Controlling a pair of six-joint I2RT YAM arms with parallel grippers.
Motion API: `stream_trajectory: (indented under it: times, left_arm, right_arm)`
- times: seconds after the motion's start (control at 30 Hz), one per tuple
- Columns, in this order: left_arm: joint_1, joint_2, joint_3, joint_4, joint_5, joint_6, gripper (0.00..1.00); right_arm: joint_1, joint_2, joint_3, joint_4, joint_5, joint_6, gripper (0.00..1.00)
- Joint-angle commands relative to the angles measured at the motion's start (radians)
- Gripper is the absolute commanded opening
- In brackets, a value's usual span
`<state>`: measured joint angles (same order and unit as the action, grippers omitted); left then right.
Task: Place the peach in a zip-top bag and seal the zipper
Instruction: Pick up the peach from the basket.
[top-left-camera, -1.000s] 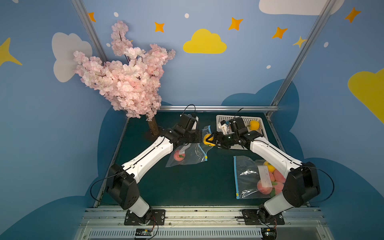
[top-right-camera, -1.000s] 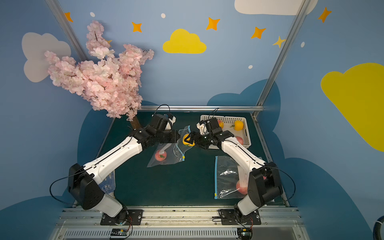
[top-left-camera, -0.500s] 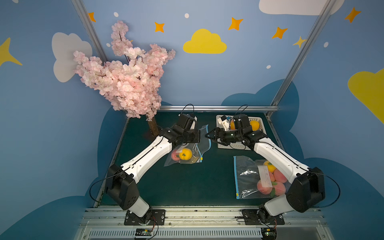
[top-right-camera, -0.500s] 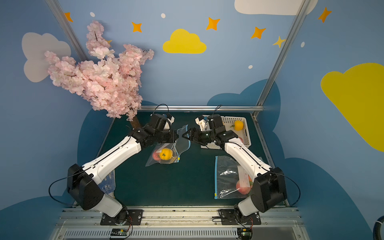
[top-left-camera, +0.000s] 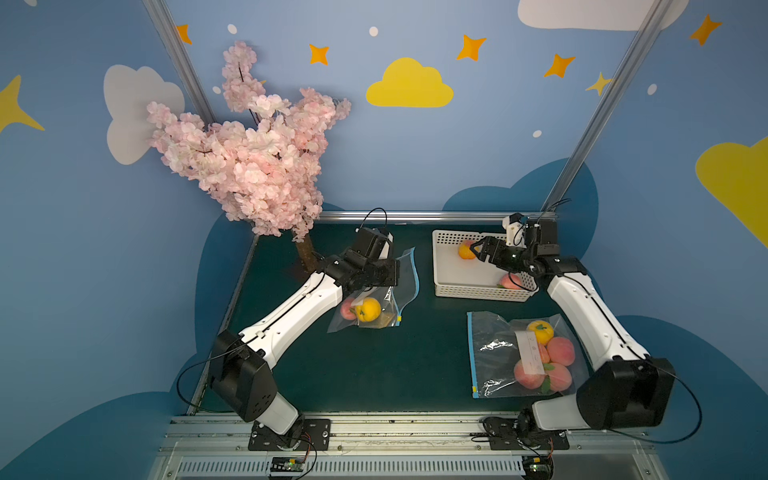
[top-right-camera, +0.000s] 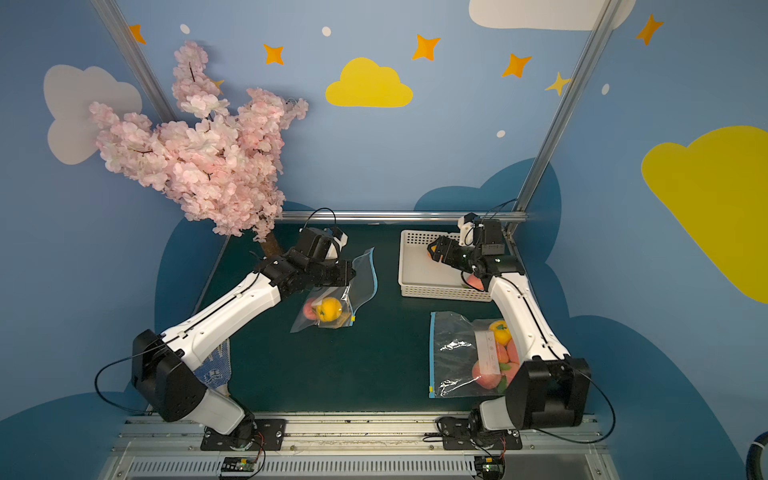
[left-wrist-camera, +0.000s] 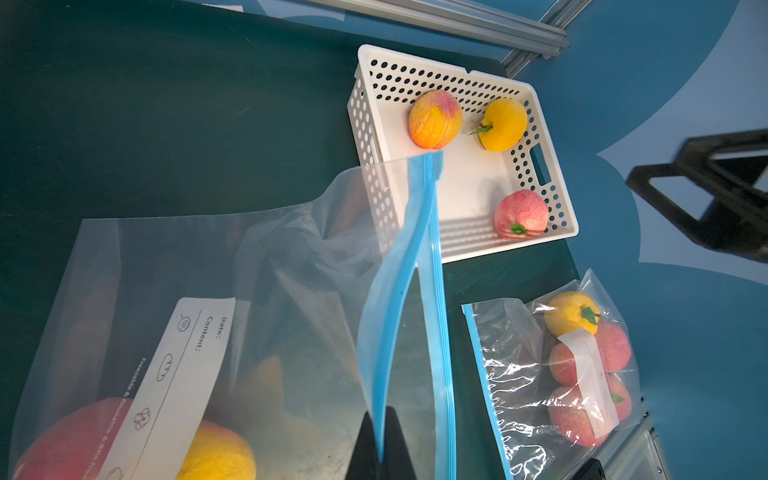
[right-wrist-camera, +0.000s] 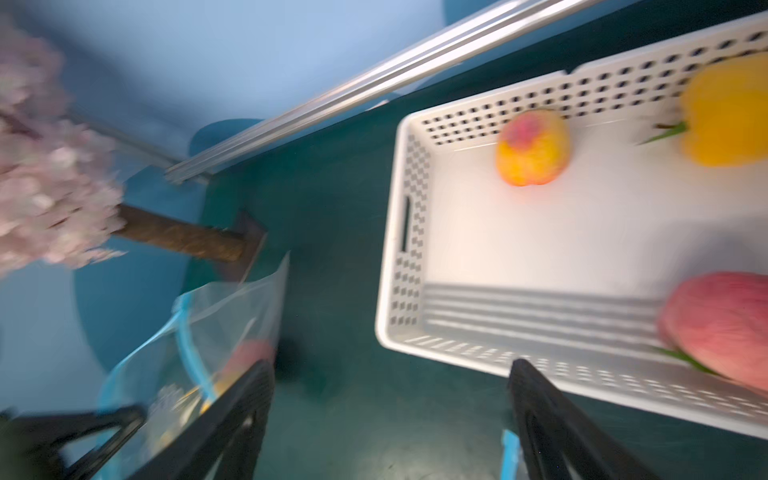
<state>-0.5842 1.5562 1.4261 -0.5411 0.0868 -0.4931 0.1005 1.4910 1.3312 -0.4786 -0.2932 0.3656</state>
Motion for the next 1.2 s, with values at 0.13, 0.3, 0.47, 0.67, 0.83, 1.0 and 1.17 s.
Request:
stream_trajectory:
  times: [0.13, 0.3, 0.47, 0.67, 0.83, 1.0, 1.17]
  left_arm:
    - [0.003, -0.024, 0.002, -0.003, 0.029, 0.007, 0.03]
    - [0.003, -0.033, -0.013, -0.002, 0.031, 0.002, 0.03]
    - [0.003, -0.033, -0.02, 0.007, 0.031, -0.001, 0.03]
    - [0.003, -0.033, -0.023, 0.009, 0.031, 0.002, 0.03]
    - [0.003, -0.031, -0.026, 0.008, 0.035, 0.001, 0.03]
    - [0.003, -0.028, -0.023, 0.009, 0.033, 0.002, 0.03]
    - [0.003, -0.026, -0.021, 0.012, 0.034, 0.006, 0.03]
  right_arm:
    - [-0.107, 0.271, 0.185, -0.205, 0.277, -0.089, 0.88]
    - [-0.137, 0.464, 0.422, -0.472, 0.378, -0.206, 0.88]
    - [-0.141, 0.564, 0.475, -0.538, 0.36, -0.252, 0.86]
    - [-0.143, 0.593, 0.439, -0.539, 0.339, -0.26, 0.86]
    - [-0.143, 0.628, 0.432, -0.546, 0.358, -0.263, 0.82]
    - [-0.141, 0.686, 0.474, -0.607, 0.38, -0.285, 0.7]
    - [-0.143, 0.663, 0.484, -0.601, 0.331, -0.284, 0.5]
